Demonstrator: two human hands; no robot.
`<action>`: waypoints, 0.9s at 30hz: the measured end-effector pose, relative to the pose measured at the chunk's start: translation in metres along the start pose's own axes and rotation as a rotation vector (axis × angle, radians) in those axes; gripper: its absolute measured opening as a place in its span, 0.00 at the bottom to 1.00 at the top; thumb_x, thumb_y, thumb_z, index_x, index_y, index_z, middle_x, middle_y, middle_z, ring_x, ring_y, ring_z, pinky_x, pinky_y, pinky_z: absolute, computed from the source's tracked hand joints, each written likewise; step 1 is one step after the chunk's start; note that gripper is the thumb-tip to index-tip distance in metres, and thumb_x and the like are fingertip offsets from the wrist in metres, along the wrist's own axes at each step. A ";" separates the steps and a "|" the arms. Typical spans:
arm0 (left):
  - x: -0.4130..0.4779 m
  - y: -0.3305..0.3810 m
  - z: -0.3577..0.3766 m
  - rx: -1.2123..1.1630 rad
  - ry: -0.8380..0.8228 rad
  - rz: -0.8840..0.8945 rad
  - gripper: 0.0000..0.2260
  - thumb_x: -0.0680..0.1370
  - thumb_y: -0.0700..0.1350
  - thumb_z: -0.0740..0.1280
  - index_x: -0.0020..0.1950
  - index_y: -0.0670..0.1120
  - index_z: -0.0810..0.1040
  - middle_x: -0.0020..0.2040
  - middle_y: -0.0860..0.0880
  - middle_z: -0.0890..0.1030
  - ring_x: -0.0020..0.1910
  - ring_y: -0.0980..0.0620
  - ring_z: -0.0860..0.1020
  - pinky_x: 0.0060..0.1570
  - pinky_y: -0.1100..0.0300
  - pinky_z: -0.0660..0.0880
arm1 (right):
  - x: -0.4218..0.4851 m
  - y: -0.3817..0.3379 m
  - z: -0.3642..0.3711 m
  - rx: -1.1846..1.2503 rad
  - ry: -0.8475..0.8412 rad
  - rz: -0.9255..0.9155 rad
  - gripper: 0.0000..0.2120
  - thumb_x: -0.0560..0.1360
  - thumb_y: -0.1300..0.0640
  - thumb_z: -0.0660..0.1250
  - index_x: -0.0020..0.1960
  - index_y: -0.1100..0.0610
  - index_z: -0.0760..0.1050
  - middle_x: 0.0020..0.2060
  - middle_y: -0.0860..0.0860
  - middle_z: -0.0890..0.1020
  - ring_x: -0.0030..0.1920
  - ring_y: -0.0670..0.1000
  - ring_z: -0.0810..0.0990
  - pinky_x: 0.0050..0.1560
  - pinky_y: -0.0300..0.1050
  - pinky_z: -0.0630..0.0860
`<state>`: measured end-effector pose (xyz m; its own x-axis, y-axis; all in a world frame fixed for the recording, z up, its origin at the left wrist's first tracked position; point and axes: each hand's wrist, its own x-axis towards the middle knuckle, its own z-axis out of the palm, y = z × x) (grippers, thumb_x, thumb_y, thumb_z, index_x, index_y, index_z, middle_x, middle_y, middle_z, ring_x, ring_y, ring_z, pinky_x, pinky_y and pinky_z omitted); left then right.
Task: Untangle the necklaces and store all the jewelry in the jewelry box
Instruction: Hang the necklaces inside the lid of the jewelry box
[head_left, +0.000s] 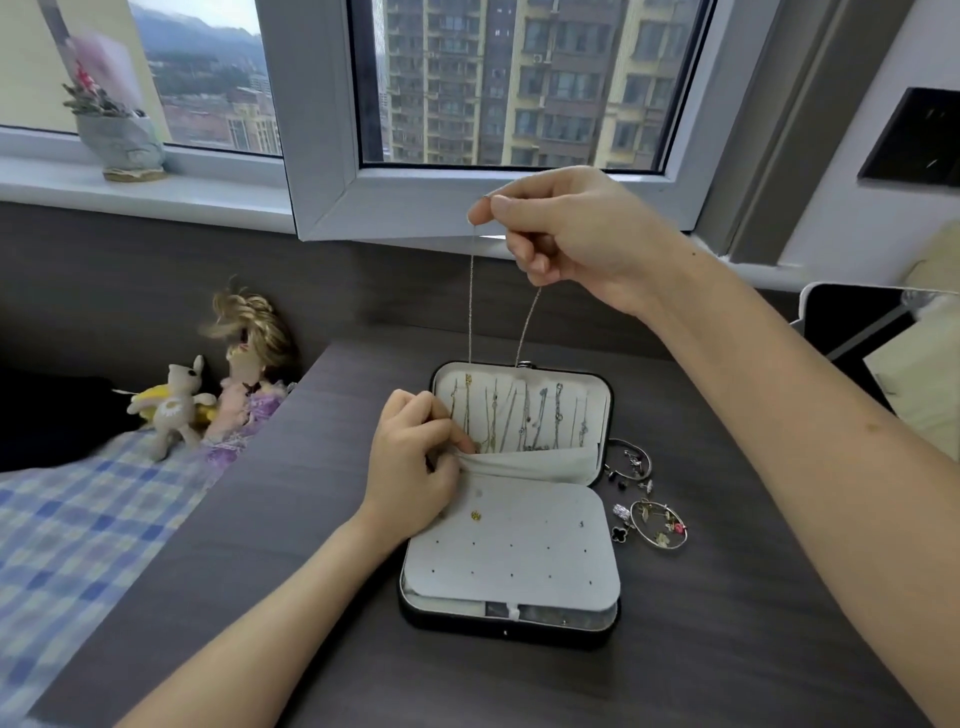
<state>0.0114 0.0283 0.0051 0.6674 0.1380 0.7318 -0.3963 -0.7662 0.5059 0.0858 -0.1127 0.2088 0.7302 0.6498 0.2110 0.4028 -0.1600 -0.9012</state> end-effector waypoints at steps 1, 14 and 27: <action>0.000 -0.001 0.000 -0.007 -0.002 -0.005 0.12 0.61 0.29 0.62 0.32 0.43 0.81 0.34 0.49 0.72 0.41 0.53 0.66 0.44 0.70 0.63 | -0.001 0.001 0.000 -0.010 -0.008 0.011 0.09 0.80 0.59 0.61 0.51 0.60 0.79 0.26 0.48 0.72 0.26 0.45 0.68 0.29 0.36 0.66; -0.001 -0.005 0.005 -0.052 0.014 -0.069 0.16 0.63 0.27 0.58 0.32 0.43 0.82 0.35 0.47 0.73 0.42 0.53 0.66 0.47 0.72 0.63 | -0.003 0.001 -0.007 0.007 0.017 -0.019 0.09 0.80 0.60 0.61 0.52 0.62 0.79 0.27 0.49 0.73 0.27 0.45 0.69 0.29 0.37 0.68; 0.000 -0.005 0.005 -0.052 -0.003 -0.071 0.16 0.62 0.26 0.58 0.32 0.41 0.82 0.35 0.49 0.71 0.42 0.53 0.65 0.47 0.70 0.63 | -0.004 0.011 0.004 -0.095 -0.036 0.057 0.09 0.80 0.60 0.61 0.49 0.60 0.80 0.27 0.49 0.73 0.27 0.45 0.69 0.32 0.38 0.68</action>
<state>0.0166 0.0290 -0.0001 0.6968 0.1892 0.6919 -0.3802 -0.7205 0.5799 0.0850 -0.1138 0.1960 0.7334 0.6641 0.1453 0.4130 -0.2654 -0.8712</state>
